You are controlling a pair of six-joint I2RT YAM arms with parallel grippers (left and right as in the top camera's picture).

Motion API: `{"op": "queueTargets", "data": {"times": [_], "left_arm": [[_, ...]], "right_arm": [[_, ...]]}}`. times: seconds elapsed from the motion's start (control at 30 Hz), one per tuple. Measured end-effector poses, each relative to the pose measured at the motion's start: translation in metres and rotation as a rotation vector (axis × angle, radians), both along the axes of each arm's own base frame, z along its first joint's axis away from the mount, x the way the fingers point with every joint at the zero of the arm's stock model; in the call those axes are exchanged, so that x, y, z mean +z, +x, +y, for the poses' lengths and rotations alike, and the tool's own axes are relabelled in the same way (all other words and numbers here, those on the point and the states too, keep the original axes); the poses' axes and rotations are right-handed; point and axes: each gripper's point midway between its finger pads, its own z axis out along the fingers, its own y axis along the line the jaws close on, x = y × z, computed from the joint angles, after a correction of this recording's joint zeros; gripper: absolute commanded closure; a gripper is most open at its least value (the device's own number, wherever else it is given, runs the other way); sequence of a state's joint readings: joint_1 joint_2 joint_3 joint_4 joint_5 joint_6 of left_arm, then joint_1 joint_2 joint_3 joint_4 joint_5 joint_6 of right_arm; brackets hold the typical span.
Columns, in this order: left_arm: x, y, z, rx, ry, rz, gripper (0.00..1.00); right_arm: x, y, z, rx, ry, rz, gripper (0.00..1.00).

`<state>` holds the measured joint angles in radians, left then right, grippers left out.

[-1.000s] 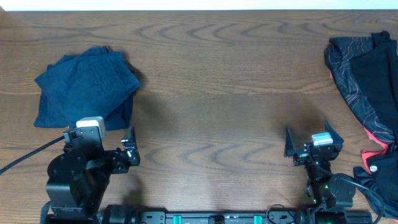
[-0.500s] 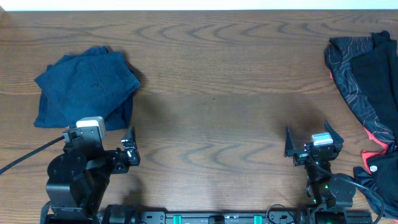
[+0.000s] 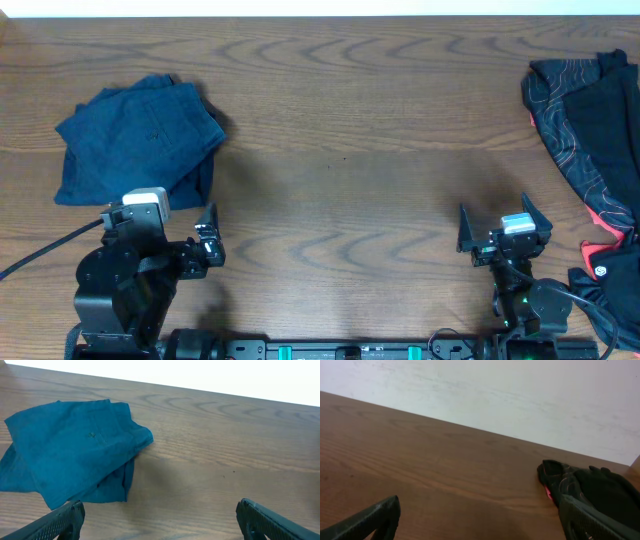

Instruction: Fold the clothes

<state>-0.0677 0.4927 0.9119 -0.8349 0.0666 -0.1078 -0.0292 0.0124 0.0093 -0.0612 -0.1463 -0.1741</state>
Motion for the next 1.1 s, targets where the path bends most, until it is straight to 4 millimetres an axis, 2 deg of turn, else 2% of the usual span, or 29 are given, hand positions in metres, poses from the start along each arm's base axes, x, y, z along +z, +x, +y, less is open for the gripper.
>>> {"op": "queueTargets", "data": {"times": [0.17,0.3,0.4,0.5,0.8,0.87,1.1], "left_arm": [[-0.015,-0.013,0.006,0.019,0.025,0.034,0.02],[-0.045,-0.024,0.013,0.048,0.046,0.024,0.02],[-0.073,-0.021,0.018,0.074,0.059,-0.009,0.02],[-0.093,-0.005,0.021,0.098,0.063,-0.114,0.02],[-0.107,0.039,0.021,0.125,0.042,-0.407,0.02],[-0.120,0.042,0.021,0.124,0.043,-0.393,0.02],[-0.120,0.042,0.022,0.122,0.041,-0.395,0.02]], "right_arm": [[0.000,0.000,0.000,0.000,0.000,-0.001,0.01],[0.000,0.000,0.000,0.001,0.000,-0.002,0.01],[0.000,0.000,0.000,0.003,0.000,-0.002,0.01],[0.000,0.000,0.001,0.003,0.000,-0.002,0.01],[0.000,0.000,0.001,0.003,0.000,-0.002,0.01],[0.000,0.000,0.001,0.004,0.000,-0.002,0.01],[0.000,0.000,0.001,0.003,0.000,-0.003,0.01]]}}
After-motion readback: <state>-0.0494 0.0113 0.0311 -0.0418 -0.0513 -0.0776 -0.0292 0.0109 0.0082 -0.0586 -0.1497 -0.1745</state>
